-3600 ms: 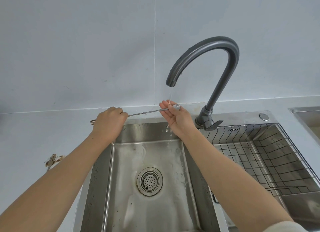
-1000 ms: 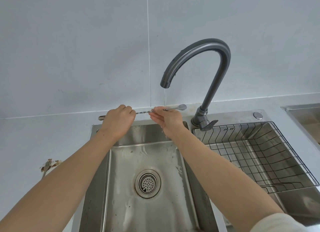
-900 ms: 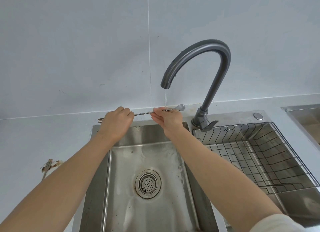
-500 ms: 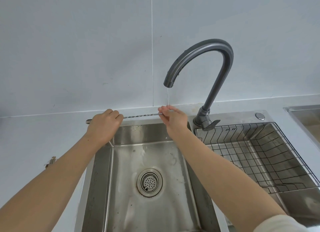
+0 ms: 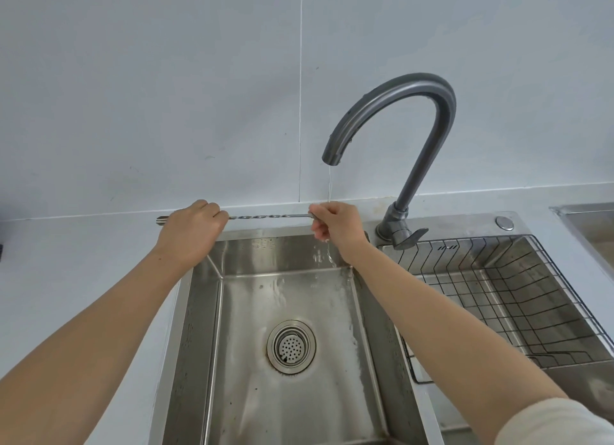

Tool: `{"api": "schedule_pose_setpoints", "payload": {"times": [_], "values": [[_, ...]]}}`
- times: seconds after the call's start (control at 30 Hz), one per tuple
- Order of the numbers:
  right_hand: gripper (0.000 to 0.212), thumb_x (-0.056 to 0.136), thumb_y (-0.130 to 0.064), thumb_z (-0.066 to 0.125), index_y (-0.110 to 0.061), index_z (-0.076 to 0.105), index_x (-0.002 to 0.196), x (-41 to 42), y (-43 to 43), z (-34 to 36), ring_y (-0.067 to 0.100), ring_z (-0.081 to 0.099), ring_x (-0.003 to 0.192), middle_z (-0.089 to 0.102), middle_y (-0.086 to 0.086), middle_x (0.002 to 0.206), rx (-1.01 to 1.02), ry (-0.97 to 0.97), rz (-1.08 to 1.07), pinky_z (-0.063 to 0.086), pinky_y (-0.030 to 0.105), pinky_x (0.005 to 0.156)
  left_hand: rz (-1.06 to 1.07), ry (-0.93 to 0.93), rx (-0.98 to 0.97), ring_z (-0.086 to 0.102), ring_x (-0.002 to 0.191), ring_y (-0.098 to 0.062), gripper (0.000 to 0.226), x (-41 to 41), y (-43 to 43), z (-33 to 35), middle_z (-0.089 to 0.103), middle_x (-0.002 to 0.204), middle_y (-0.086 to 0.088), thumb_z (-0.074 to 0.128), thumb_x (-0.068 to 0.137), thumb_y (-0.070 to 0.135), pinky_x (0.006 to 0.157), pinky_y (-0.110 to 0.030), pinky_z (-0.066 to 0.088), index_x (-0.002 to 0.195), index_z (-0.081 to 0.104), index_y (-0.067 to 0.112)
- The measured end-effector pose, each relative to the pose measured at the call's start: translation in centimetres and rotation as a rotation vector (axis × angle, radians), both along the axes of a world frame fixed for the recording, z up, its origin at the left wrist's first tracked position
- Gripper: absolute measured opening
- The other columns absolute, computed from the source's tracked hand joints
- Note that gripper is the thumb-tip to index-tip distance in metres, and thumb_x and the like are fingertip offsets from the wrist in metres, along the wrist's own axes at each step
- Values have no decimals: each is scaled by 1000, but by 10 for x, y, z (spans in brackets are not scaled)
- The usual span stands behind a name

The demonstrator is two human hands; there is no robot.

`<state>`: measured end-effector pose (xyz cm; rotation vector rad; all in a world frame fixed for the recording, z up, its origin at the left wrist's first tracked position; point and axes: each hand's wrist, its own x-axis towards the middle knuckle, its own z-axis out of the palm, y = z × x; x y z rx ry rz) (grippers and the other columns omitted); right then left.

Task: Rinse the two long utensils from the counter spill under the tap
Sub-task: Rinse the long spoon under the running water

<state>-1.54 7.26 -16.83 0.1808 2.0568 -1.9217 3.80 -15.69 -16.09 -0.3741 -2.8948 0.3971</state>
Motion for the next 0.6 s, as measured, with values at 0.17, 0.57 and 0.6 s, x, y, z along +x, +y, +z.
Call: {"api": "schedule_pose_setpoints", "payload": {"times": [0.17,0.57,0.6], "values": [[18,84,6,60,-8,62,74,-7,15,4,5,64,44,66,-2,53,-136,-9,91,56,16,50,-46,87,25,49,36,-25,42,-8,10,7,49,39,-11,65,14,-29,53,-6,-1,44,56,-1],[23,92,-14,52,-17,56,69,-20,33,15,4,43,46,54,-6,59,551,247,398,36,13,48,-96,122,-57,52,38,-25,40,-36,53,21,51,40,-8,72,14,-21,39,-13,20,41,54,4],[20,93,-15,51,-14,57,73,-20,34,17,4,43,47,54,-6,60,567,252,402,35,10,45,-96,127,-52,52,38,-25,40,-37,56,21,51,40,-8,71,14,-21,40,-13,20,40,54,4]]}}
